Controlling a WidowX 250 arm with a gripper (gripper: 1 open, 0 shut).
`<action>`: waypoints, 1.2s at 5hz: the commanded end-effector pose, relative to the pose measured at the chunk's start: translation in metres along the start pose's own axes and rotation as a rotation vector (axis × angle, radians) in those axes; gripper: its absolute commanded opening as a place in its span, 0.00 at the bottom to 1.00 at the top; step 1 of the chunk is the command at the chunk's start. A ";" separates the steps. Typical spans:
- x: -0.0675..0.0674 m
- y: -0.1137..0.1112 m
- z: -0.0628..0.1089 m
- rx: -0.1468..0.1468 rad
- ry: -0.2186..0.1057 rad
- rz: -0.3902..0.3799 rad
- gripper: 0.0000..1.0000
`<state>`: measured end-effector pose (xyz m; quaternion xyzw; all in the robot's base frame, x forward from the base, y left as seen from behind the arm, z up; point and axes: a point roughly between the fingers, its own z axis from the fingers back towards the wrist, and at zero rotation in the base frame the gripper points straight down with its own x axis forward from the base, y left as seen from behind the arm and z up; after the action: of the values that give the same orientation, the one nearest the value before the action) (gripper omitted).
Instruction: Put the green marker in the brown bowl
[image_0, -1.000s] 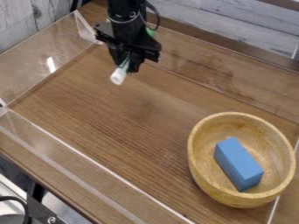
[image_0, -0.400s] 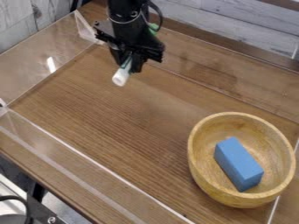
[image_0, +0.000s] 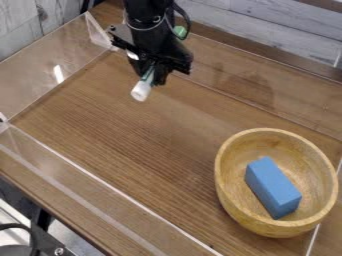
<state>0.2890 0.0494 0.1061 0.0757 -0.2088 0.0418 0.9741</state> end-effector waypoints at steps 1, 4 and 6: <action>0.009 -0.004 0.018 -0.001 -0.074 -0.005 0.00; 0.001 -0.023 0.038 -0.025 -0.123 -0.010 0.00; -0.002 -0.039 0.053 -0.041 -0.169 -0.004 0.00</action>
<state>0.2662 0.0028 0.1362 0.0608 -0.2708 0.0280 0.9603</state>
